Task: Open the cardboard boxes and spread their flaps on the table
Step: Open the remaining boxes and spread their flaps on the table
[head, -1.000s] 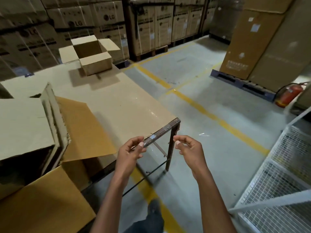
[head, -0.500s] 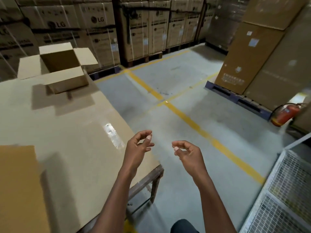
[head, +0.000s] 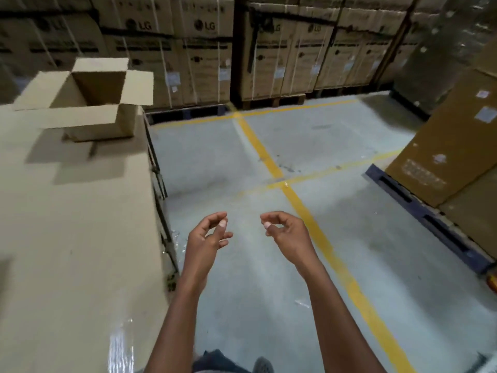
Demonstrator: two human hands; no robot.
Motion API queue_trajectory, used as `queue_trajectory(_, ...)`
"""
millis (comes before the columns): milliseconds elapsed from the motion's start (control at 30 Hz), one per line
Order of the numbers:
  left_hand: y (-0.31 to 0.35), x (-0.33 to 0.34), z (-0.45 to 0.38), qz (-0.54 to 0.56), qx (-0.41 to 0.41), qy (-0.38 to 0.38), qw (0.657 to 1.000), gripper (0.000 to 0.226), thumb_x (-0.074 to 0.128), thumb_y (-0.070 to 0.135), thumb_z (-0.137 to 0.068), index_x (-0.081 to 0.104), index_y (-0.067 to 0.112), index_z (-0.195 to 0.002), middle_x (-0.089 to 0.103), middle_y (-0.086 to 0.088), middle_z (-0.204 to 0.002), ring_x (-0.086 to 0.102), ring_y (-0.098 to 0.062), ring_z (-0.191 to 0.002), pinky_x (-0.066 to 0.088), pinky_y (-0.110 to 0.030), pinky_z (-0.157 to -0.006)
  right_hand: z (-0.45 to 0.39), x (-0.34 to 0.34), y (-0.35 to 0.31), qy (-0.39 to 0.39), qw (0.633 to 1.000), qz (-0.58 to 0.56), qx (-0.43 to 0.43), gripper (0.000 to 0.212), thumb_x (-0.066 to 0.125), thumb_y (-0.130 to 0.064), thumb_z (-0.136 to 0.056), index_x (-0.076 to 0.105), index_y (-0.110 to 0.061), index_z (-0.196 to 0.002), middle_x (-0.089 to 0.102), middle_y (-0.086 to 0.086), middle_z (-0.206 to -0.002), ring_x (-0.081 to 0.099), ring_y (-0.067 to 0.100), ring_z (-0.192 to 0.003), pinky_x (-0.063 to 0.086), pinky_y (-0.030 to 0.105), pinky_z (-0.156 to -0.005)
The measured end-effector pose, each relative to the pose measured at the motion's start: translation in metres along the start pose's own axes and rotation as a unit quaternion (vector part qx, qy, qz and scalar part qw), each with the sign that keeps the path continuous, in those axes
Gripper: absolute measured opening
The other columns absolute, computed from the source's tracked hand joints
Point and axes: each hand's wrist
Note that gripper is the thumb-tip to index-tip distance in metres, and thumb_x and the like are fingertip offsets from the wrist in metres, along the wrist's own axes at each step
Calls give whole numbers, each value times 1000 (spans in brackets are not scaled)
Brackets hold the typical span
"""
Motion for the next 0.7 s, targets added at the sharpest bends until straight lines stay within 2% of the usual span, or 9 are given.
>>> queue_trajectory(100,2,16,-23,-6,1,45,999,16,64,25,-99,73,32,-111,72,3,-117,75,-22,-94,58,-38,-86,-53,-13,-10,-39,999,-10,-7,19,66,-11,-94,75,-27,-98,75,-8,-96,68,10,-74,47,18,-66)
queue_trajectory(233,5,14,-56,-5,2,121,993,17,66,27,-98,71,29,-113,72,1,-119,75,-19,-92,57,-35,-84,-112,-2,-10,-100,994,-35,-2,19,66,-11,-94,75,-26,-98,75,-3,-99,69,13,-76,48,22,-70)
queue_trajectory(367,8,7,-105,-6,1,187,982,33,66,41,-83,71,26,-113,73,-2,-115,75,-19,-87,57,-33,-79,-177,27,-13,-156,987,-41,-5,19,66,-7,-94,75,-24,-97,76,-5,-95,69,12,-74,49,21,-67)
queue_trajectory(500,7,-1,-183,-5,1,209,978,19,69,25,-96,71,24,-115,72,-6,-116,75,-20,-87,57,-34,-79,-252,58,-19,-198,980,-31,-16,20,67,-7,-93,76,-25,-96,76,-10,-91,70,10,-75,49,17,-65)
queue_trajectory(600,18,-7,-254,-5,-8,217,976,23,71,31,-92,71,26,-114,71,-6,-118,75,-18,-84,57,-31,-76,-314,81,-31,-216,976,-14,-22,19,67,-7,-93,76,-24,-94,76,-9,-89,69,10,-74,49,17,-65)
queue_trajectory(700,44,-17,-327,-9,12,226,974,17,65,22,-99,71,28,-114,72,0,-118,75,-18,-86,56,-28,-76,-380,107,-54,-215,976,-22,-34,19,67,-5,-93,76,-22,-95,76,-7,-90,69,12,-75,49,15,-64)
Point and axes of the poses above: each hand's wrist, its own z-axis away from the middle knuckle, its own x-axis out of the palm, y = z × x
